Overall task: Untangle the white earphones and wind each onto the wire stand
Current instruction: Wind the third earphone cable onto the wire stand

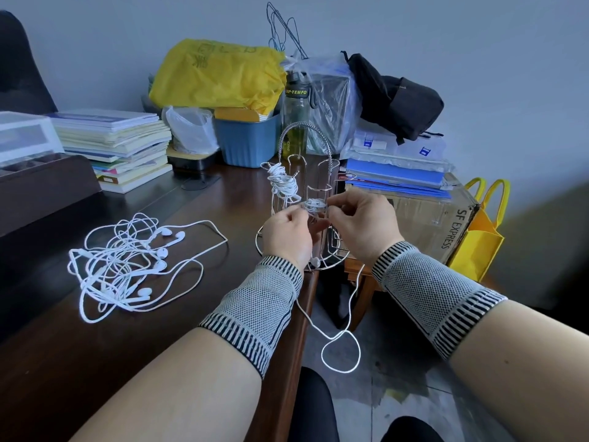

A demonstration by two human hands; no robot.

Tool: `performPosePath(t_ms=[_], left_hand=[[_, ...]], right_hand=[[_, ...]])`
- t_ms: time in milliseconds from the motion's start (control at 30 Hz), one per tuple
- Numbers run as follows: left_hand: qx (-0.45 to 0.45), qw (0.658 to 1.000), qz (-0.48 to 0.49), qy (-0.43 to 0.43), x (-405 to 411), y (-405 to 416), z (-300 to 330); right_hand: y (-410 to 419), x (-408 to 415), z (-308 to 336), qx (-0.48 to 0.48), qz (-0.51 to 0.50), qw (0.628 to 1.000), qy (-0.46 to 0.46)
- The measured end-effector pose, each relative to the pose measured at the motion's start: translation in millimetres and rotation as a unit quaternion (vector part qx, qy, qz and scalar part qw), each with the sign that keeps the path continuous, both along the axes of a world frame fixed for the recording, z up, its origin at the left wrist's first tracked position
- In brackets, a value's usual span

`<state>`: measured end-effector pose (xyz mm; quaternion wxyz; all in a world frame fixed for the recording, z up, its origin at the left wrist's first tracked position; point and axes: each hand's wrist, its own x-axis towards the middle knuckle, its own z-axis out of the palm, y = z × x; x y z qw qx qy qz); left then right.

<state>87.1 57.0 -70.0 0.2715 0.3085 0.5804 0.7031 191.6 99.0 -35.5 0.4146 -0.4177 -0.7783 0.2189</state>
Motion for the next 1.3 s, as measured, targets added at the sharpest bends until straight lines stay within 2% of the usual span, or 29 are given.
performPosePath(t_ms=[233, 400, 600, 733, 800, 933, 1167, 1300], left_hand=[[0.031, 0.999, -0.012, -0.031, -0.9, 3.2, -3.7], [0.014, 0.999, -0.033, -0.014, -4.3, 4.4, -2.9], [0.012, 0.999, -0.032, -0.037, -3.0, 1.4, -0.2], [0.008, 0.999, -0.042, -0.030, -1.7, -1.0, -0.5], [0.009, 0.999, -0.046, -0.026, -0.2, -1.7, -0.2], [0.008, 0.999, -0.039, -0.006, 0.2, 0.0, -1.3], [0.017, 0.999, -0.023, 0.035, -0.8, 1.1, -2.8], [0.024, 0.999, -0.024, 0.028, -0.3, 1.9, 0.1]], right_hand=[[-2.0, 5.6, 1.3, 0.082, -0.004, 0.994, -0.077], [0.9, 8.7, -3.0, 0.077, -0.003, 0.994, -0.074], [-0.2, 12.2, -4.7, 0.076, -0.004, 0.995, -0.059], [0.0, 13.0, -2.7, 0.074, -0.003, 0.997, -0.009], [-2.4, 12.7, 0.4, 0.102, 0.006, 0.995, 0.001], [-9.3, 7.3, 10.7, 0.159, 0.049, 0.986, -0.021], [-4.4, 3.6, 5.5, 0.205, 0.025, 0.977, -0.062], [-2.8, 3.5, 6.4, 0.223, 0.018, 0.972, -0.077]])
